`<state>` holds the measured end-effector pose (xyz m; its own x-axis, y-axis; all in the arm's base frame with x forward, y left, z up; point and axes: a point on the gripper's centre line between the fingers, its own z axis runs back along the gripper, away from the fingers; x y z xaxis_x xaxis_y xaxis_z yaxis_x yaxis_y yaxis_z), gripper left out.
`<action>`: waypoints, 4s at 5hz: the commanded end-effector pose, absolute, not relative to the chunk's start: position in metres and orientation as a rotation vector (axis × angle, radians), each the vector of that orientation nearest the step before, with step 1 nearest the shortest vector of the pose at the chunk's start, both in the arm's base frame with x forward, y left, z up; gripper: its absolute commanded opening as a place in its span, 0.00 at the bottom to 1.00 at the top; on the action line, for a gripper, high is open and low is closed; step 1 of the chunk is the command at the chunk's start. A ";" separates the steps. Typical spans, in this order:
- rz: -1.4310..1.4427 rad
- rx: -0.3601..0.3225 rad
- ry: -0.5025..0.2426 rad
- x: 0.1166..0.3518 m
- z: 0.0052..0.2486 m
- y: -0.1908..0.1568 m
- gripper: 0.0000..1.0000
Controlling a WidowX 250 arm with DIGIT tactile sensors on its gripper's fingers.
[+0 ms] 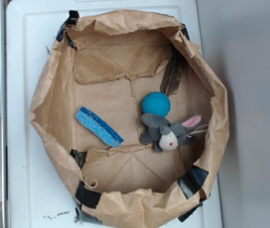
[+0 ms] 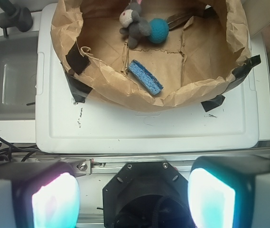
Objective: Grab the blue ball.
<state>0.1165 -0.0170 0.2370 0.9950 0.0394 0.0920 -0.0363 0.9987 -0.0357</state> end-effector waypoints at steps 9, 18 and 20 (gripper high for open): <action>0.861 -0.032 -0.102 0.229 0.184 0.022 1.00; 1.044 0.057 -0.127 0.320 0.086 0.072 1.00; 0.986 0.043 -0.080 0.317 0.077 0.069 1.00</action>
